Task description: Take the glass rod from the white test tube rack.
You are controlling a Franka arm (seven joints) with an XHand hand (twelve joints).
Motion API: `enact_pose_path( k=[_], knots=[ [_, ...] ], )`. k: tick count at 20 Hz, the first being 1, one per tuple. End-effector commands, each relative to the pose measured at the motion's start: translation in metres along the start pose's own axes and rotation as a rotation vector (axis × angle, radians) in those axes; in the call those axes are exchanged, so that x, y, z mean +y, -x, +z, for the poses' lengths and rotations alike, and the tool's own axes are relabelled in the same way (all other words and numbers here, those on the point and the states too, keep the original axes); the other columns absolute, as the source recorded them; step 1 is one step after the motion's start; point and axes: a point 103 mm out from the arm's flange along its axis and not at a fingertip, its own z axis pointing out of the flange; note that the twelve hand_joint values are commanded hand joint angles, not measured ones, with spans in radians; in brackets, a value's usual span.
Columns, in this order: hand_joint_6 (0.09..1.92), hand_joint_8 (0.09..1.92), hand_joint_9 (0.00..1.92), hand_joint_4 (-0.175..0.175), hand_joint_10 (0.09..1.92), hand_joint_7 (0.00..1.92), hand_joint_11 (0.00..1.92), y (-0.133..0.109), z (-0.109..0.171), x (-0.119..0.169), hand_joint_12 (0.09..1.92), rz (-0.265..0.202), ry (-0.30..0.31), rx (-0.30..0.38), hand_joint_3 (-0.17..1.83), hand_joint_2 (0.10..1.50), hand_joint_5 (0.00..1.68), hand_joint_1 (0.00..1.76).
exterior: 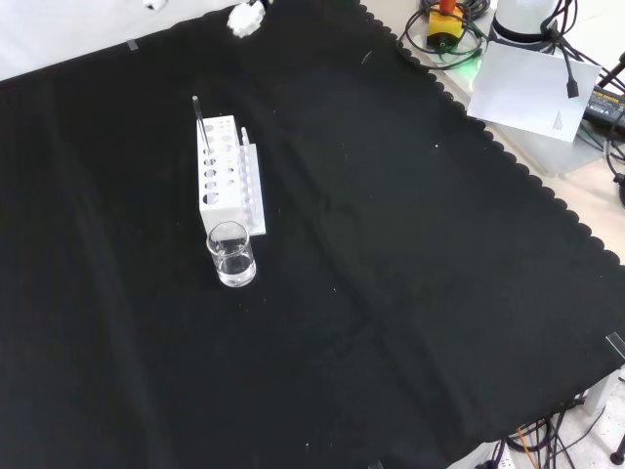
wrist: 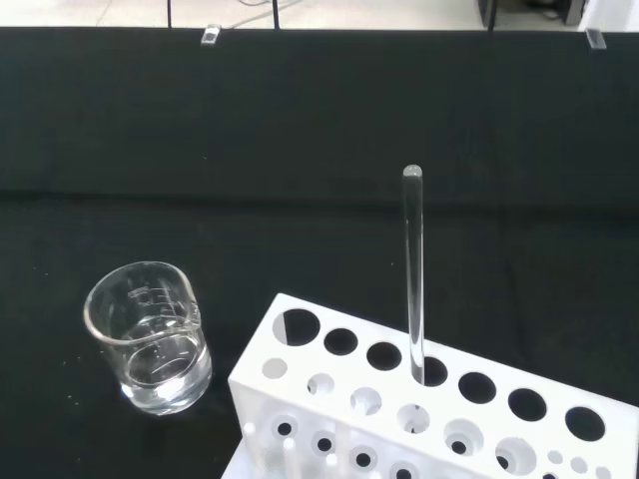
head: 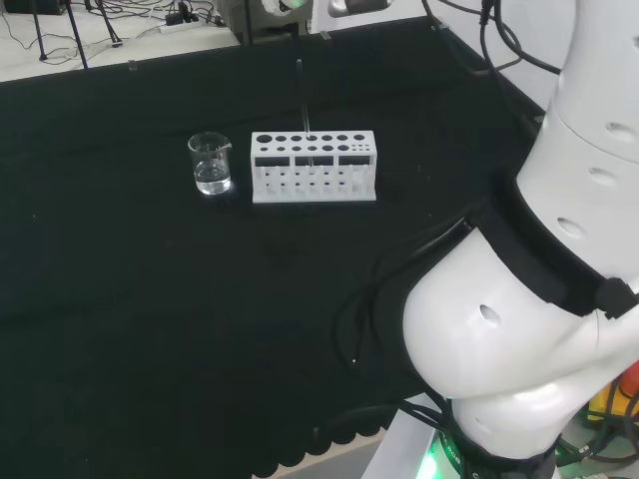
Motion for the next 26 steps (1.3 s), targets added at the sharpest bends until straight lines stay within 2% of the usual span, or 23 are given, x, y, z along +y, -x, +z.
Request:
enact_pose_path(
  k=[1,4,6,14,18,20,26],
  knots=[
    [0.09,0.61,0.09,-0.134,0.85,0.00,0.00,0.016,0.021,0.034,1.32,0.009,-0.004,0.023,0.49,0.87,0.07,0.60],
    [0.09,0.62,0.09,-0.134,0.85,0.00,0.00,0.023,0.031,0.041,1.32,0.015,-0.019,0.024,0.49,0.87,0.07,0.60],
    [0.09,0.64,0.10,-0.134,0.85,0.00,0.00,0.025,0.039,0.044,1.32,0.024,-0.031,-0.009,0.49,0.87,0.07,0.60],
    [0.09,0.72,0.13,-0.138,0.86,0.00,0.00,0.023,0.060,0.046,1.32,0.032,-0.044,-0.017,0.50,0.87,0.08,0.60],
    [0.09,0.81,0.23,-0.146,0.87,0.05,0.00,0.022,0.063,0.047,1.36,0.040,-0.044,-0.033,0.51,0.87,0.11,0.60],
    [0.09,0.84,0.29,-0.150,0.88,0.08,0.00,0.023,0.066,0.045,1.39,0.051,-0.072,-0.038,0.51,0.87,0.13,0.60],
    [0.09,0.86,0.36,-0.151,0.88,0.11,0.01,0.029,0.077,0.045,1.42,0.049,-0.086,-0.021,0.52,0.88,0.15,0.57]
  ],
)
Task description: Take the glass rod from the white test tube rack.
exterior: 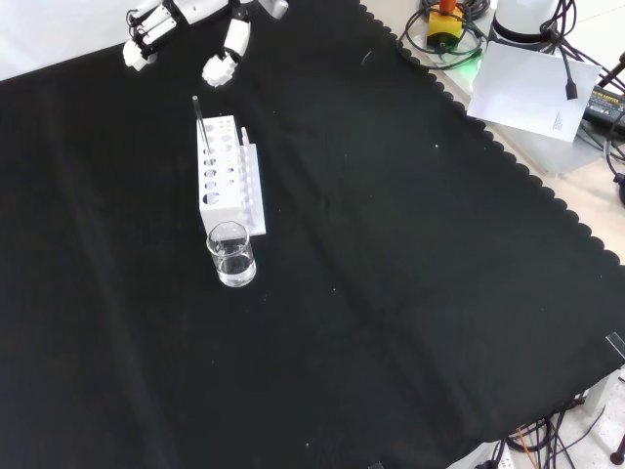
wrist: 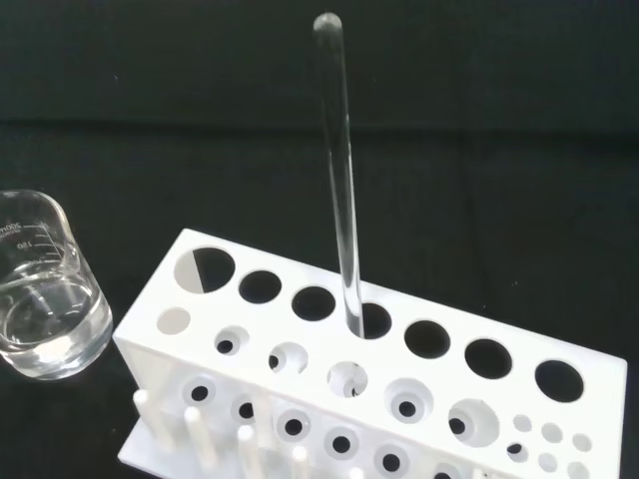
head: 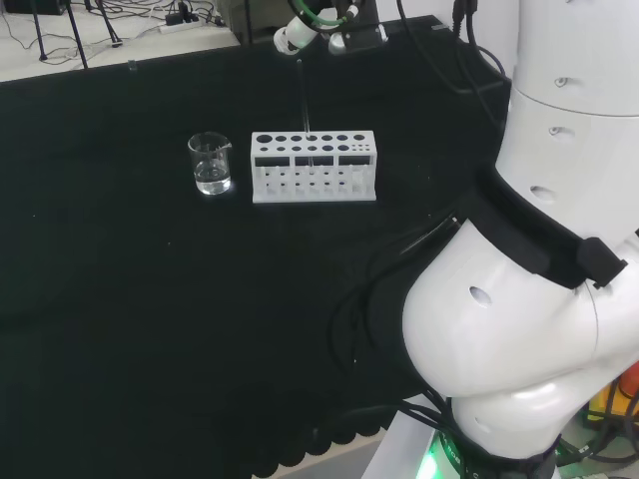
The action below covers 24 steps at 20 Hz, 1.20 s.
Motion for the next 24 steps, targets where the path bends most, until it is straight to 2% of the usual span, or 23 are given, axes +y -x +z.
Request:
enact_pose_path(
  k=[1,4,6,8,12,17,21,24],
  knots=[
    [0.09,0.86,0.37,-0.154,0.88,0.12,0.01,0.005,0.012,0.001,1.42,-0.006,-0.007,0.020,0.52,0.88,0.16,0.57],
    [0.09,0.89,0.45,-0.167,0.88,0.24,0.04,0.007,0.024,0.000,1.41,0.002,-0.027,0.014,0.52,0.89,0.27,0.56],
    [0.09,0.90,0.50,-0.173,0.87,0.32,0.05,0.005,0.030,0.000,1.41,-0.009,-0.039,0.010,0.52,0.89,0.35,0.56],
    [0.23,0.89,0.61,-0.175,0.85,0.45,0.07,0.003,0.037,0.002,1.40,-0.022,-0.059,0.018,0.51,0.90,0.42,0.56],
    [0.51,0.90,0.70,-0.175,0.84,0.55,0.10,0.001,0.043,0.008,1.39,-0.024,-0.076,0.019,0.49,0.91,0.35,0.55],
    [0.61,0.92,0.84,-0.175,0.87,0.71,0.17,0.005,0.052,0.014,1.39,-0.020,-0.107,0.008,0.50,0.91,0.35,0.57],
    [0.66,0.92,0.94,-0.175,0.88,0.82,0.24,0.006,0.054,0.016,1.38,-0.020,-0.098,-0.002,0.50,0.91,0.38,0.61],
    [0.73,0.91,1.08,-0.175,0.88,0.94,0.36,0.000,0.052,0.019,1.35,-0.032,-0.083,-0.041,0.51,0.90,0.44,0.73]
  ],
)
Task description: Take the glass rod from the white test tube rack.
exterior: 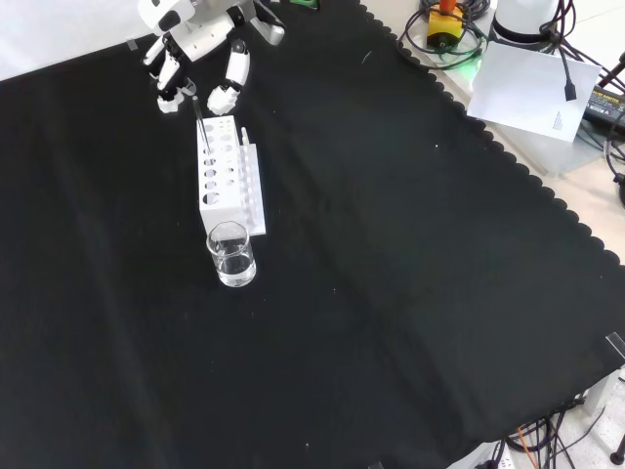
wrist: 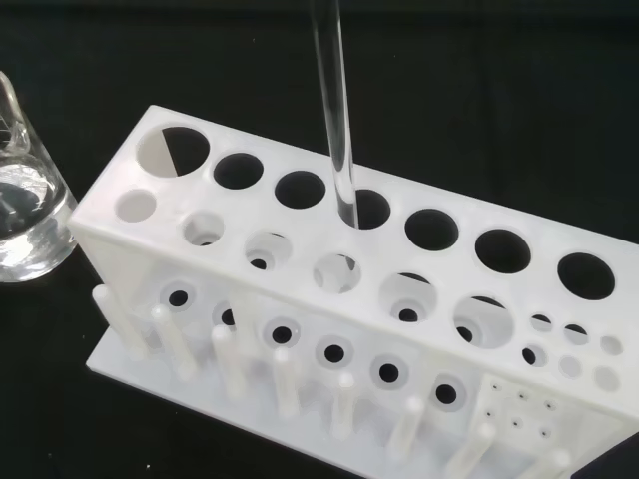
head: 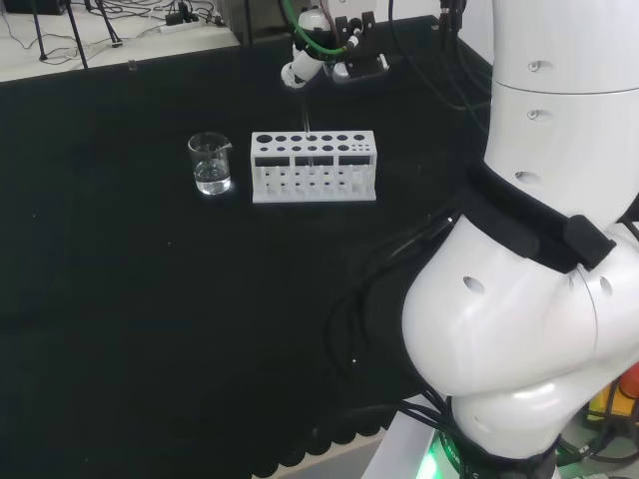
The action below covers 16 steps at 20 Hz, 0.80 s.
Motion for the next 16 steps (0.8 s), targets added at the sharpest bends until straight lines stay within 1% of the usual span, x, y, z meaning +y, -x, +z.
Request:
enact_pose_path(
  k=[1,2,5,8,11,13,14,15,16],
  knots=[
    [0.75,0.91,1.11,-0.175,0.88,0.96,0.38,-0.006,-0.001,0.004,1.34,-0.012,0.020,-0.048,0.52,0.89,0.45,0.76],
    [0.76,0.90,1.14,-0.175,0.87,0.99,0.41,-0.008,-0.001,0.004,1.33,-0.018,0.032,-0.048,0.52,0.89,0.48,0.79],
    [0.78,0.87,1.28,-0.175,0.83,1.09,0.49,-0.012,0.000,0.007,1.30,-0.025,0.043,-0.044,0.57,0.88,0.56,0.87],
    [0.79,0.86,1.35,-0.175,0.82,1.13,0.54,-0.015,0.003,0.010,1.29,-0.027,0.039,-0.035,0.60,0.87,0.61,0.90],
    [0.79,0.85,1.41,-0.175,0.82,1.17,0.63,-0.015,0.007,0.013,1.26,-0.024,0.069,-0.034,0.62,0.87,0.71,0.95],
    [1.03,0.83,1.47,-0.175,0.80,1.23,0.79,-0.015,0.007,0.015,1.22,-0.021,0.092,-0.023,0.36,0.99,0.83,1.07],
    [1.06,0.84,1.50,-0.175,0.79,1.28,0.96,-0.015,0.007,0.015,1.14,-0.015,0.137,-0.015,0.27,1.02,0.88,1.10],
    [1.03,0.89,1.53,-0.175,0.78,1.21,1.11,-0.015,0.007,0.015,1.04,-0.014,0.169,-0.005,0.24,1.01,0.93,1.17],
    [0.95,0.97,1.54,-0.175,0.79,1.17,1.21,-0.016,0.007,0.014,0.95,-0.013,0.228,0.002,0.28,0.97,0.96,1.22]
  ],
)
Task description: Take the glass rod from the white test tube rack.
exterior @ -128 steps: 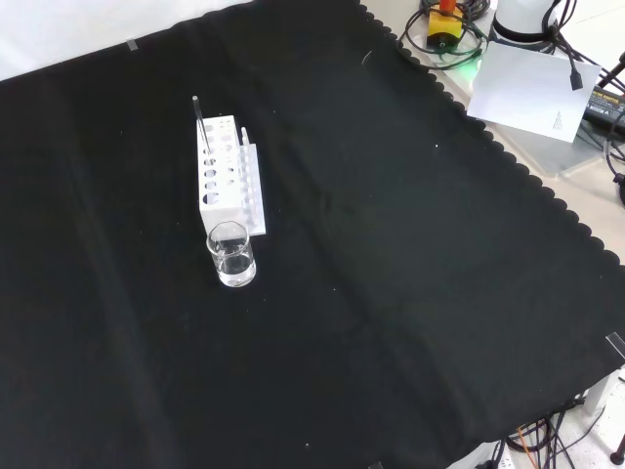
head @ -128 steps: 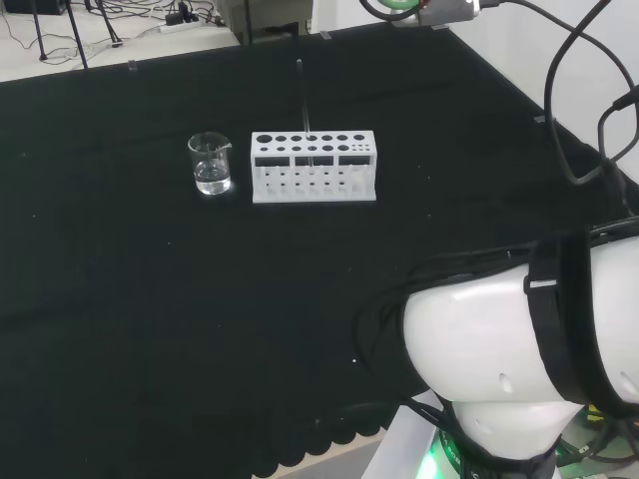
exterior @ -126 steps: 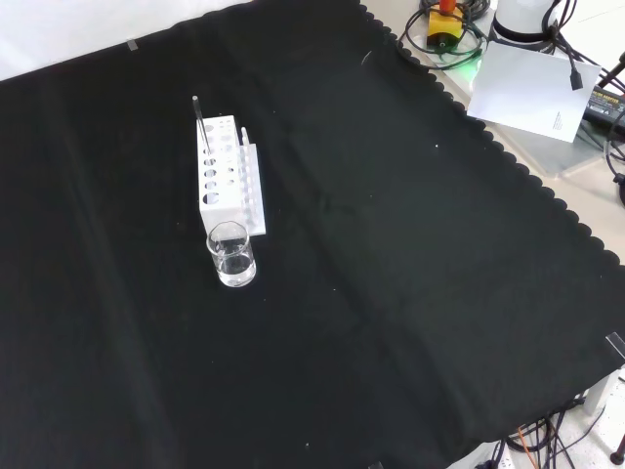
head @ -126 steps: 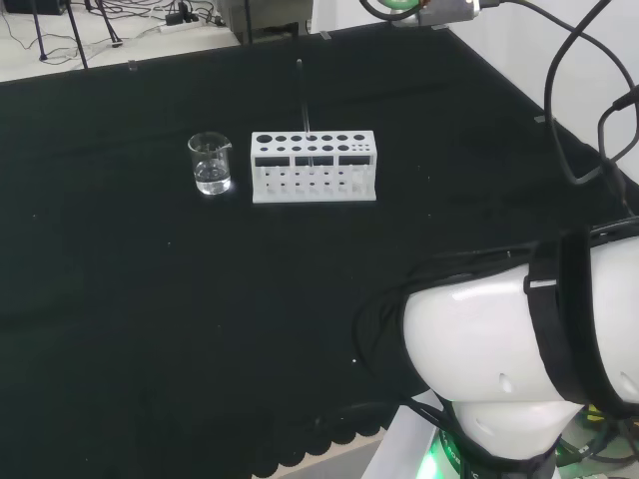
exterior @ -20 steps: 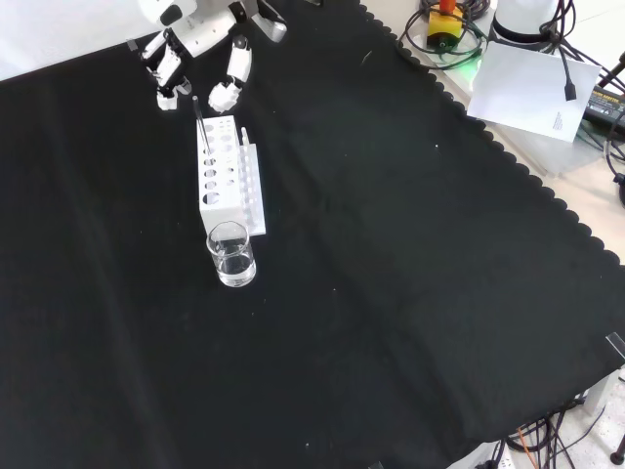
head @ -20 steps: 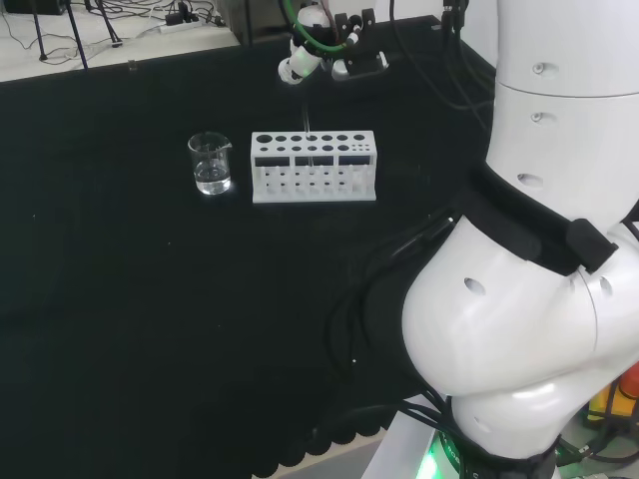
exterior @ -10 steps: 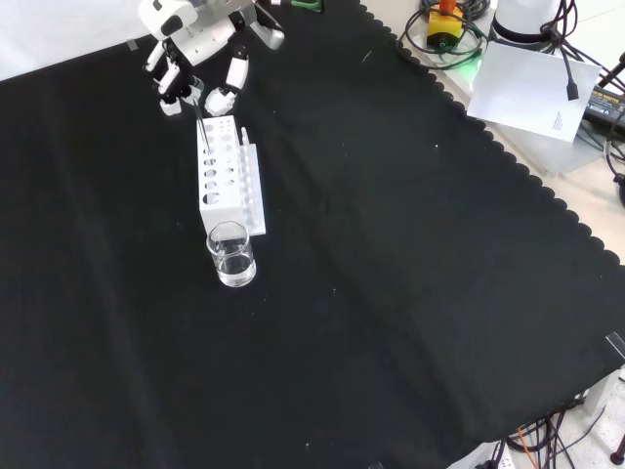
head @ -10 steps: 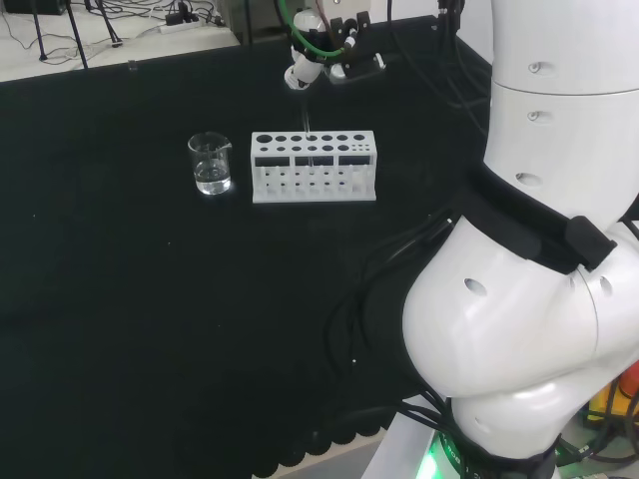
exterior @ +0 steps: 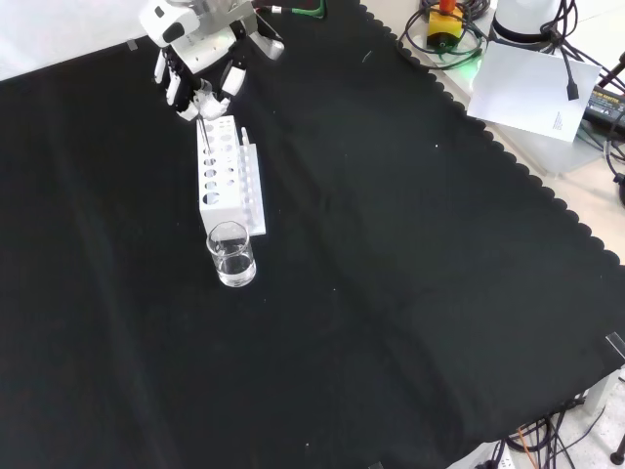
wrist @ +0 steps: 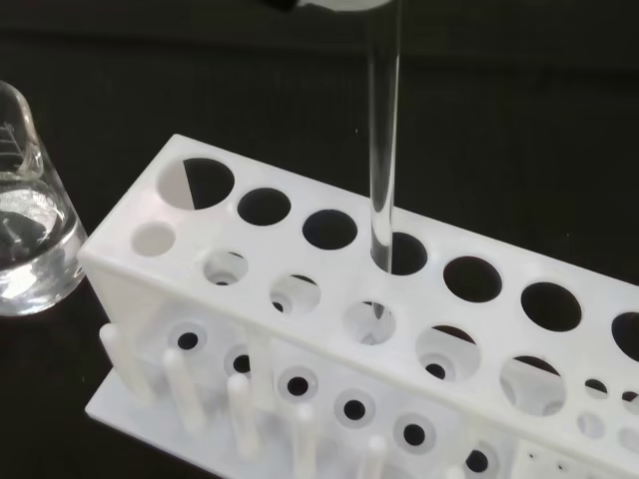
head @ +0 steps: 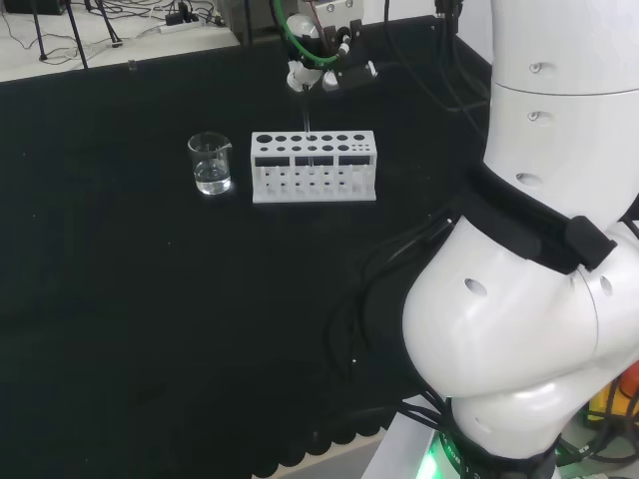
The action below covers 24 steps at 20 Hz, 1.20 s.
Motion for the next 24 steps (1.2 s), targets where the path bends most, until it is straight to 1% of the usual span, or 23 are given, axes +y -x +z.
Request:
enact_pose_path(
  k=[1,3,5,7,9,10,12,14,16,21,24],
  knots=[
    [0.89,1.03,1.55,-0.175,0.80,1.16,1.27,-0.002,-0.002,-0.002,0.88,0.017,0.200,0.016,0.38,0.91,0.99,1.25],
    [0.79,1.06,1.57,-0.175,0.82,1.19,1.32,-0.003,-0.008,-0.005,0.84,0.021,0.264,0.026,0.57,0.79,1.05,1.29],
    [0.73,1.06,1.59,-0.175,0.82,1.21,1.33,-0.005,-0.017,-0.008,0.85,0.019,0.312,0.027,0.67,0.72,1.09,1.30],
    [0.63,1.06,1.60,-0.175,0.82,1.21,1.33,-0.006,-0.025,-0.013,0.88,0.018,0.340,0.031,0.64,0.72,1.13,1.31],
    [0.52,1.05,1.61,-0.175,0.80,1.20,1.32,-0.006,-0.035,-0.020,0.89,0.018,0.359,0.047,0.52,0.78,1.16,1.31],
    [0.47,1.04,1.61,-0.175,0.78,1.19,1.31,-0.007,-0.042,-0.023,0.90,0.020,0.360,0.052,0.46,0.81,1.17,1.31],
    [0.43,1.04,1.62,-0.175,0.77,1.18,1.31,-0.007,-0.051,-0.027,0.90,0.022,0.361,0.066,0.39,0.85,1.18,1.31],
    [0.42,1.04,1.63,-0.175,0.76,1.18,1.31,-0.007,-0.061,-0.032,0.91,0.026,0.353,0.067,0.37,0.86,1.18,1.31],
    [0.41,1.04,1.63,-0.175,0.76,1.18,1.31,-0.009,-0.076,-0.040,0.91,0.031,0.336,0.057,0.37,0.86,1.18,1.31],
    [0.36,1.02,1.65,-0.175,0.74,1.18,1.31,-0.013,-0.099,-0.050,0.92,0.030,0.291,0.055,0.29,0.89,1.20,1.31],
    [0.33,1.02,1.65,-0.175,0.73,1.18,1.31,-0.015,-0.111,-0.054,0.92,0.024,0.291,0.047,0.28,0.90,1.21,1.31]
  ],
)
